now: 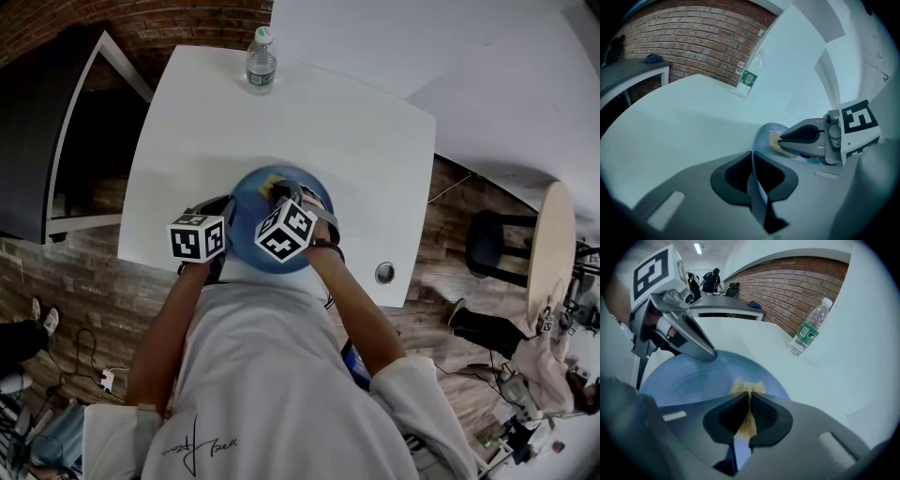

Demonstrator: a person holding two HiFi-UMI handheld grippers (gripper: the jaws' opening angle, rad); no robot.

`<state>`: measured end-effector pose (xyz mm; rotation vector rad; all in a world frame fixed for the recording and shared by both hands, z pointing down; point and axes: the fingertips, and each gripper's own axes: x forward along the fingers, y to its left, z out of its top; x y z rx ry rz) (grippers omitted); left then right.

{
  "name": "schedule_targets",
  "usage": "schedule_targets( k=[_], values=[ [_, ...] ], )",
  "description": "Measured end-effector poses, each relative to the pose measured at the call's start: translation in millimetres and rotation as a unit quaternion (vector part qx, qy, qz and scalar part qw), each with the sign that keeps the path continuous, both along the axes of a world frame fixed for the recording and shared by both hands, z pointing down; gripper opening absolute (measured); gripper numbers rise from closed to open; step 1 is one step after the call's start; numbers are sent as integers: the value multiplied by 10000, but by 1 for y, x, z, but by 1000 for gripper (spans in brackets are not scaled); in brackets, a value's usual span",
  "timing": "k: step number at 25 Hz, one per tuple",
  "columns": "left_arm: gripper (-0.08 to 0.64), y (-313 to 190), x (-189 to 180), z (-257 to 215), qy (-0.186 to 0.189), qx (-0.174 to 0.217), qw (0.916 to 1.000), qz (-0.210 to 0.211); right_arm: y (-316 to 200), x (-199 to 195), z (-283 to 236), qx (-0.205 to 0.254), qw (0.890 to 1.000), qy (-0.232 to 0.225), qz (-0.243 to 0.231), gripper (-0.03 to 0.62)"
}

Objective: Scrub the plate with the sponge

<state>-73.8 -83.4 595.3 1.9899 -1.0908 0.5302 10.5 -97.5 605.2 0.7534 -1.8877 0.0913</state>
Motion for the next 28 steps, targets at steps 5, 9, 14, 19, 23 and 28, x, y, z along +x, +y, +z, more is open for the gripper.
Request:
schedule_targets(
  k=[5, 9, 14, 19, 23, 28],
  values=[
    [34, -1, 0, 0, 50, -6, 10000, -47, 3, -10, 0, 33, 9999, -2, -150, 21],
    [34, 0, 0, 0, 40, -3, 10000, -52, 8, -16, 0, 33, 9996, -43, -261, 20],
    [33, 0, 0, 0, 42, -1, 10000, -57, 14, -25, -1, 12, 9991, -105, -420, 21],
    [34, -2, 0, 0, 20, 3, 10000, -65, 21, -32, -2, -55, 9982, -198, -564, 21],
    [35, -2, 0, 0, 36, -11, 10000, -82, 30, -37, -2, -174, 9971, -295, -681, 21],
    [35, -4, 0, -1, 41, -20, 9999, -92, 43, -43, -2, -317, 9947, -360, -905, 23]
  ],
)
